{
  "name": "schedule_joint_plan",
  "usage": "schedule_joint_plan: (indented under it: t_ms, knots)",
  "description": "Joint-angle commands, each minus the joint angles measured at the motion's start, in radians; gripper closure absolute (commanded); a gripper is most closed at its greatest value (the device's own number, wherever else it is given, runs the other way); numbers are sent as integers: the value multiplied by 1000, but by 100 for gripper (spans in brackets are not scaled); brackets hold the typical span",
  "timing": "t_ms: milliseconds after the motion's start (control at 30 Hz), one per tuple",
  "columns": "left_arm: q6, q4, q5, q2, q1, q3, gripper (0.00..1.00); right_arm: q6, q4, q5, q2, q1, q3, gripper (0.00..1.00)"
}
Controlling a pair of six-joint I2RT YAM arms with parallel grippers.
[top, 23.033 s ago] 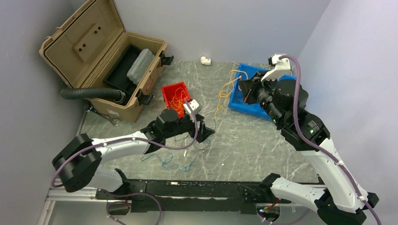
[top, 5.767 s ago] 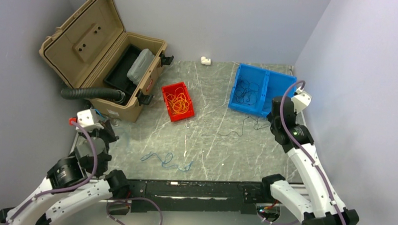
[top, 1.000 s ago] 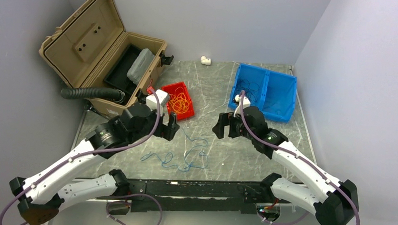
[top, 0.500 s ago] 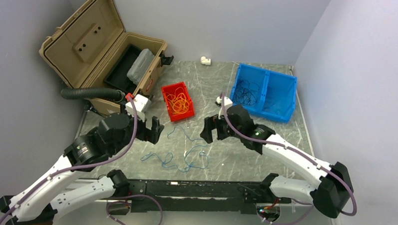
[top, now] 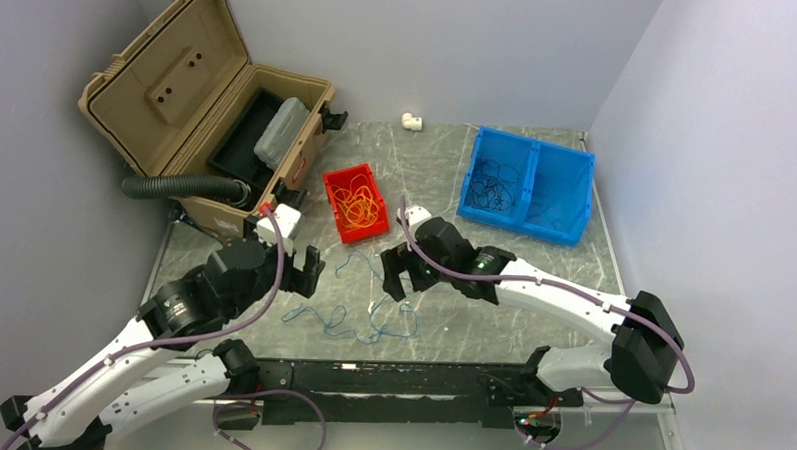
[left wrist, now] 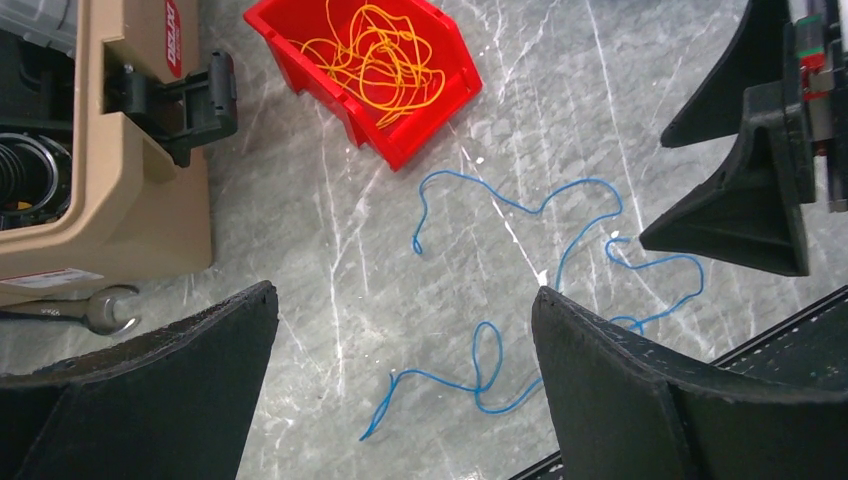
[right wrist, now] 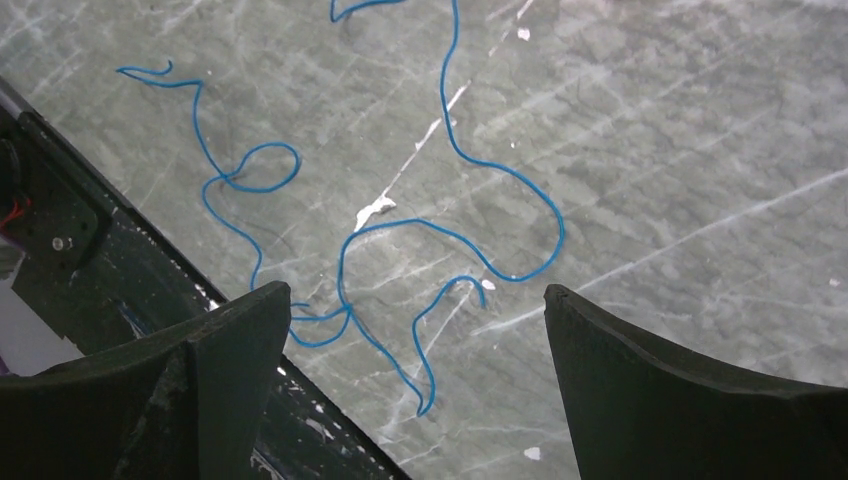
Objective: Untangle the cables
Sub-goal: Pick up the cable at the center of the board.
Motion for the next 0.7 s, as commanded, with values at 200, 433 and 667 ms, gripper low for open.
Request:
schedule_joint_plan:
  t_ms: [200,433,667]
  knots:
    - [46,31,-19,0,2,1,1,233,29,-19,-39,8,-126,0]
    - [33,38,-28,-41,4,-27,0,335,138,-83,53,8,-154,0]
    - [27,28,-41,-64,3,-34,1,379,245,-163,167,20,-136,0]
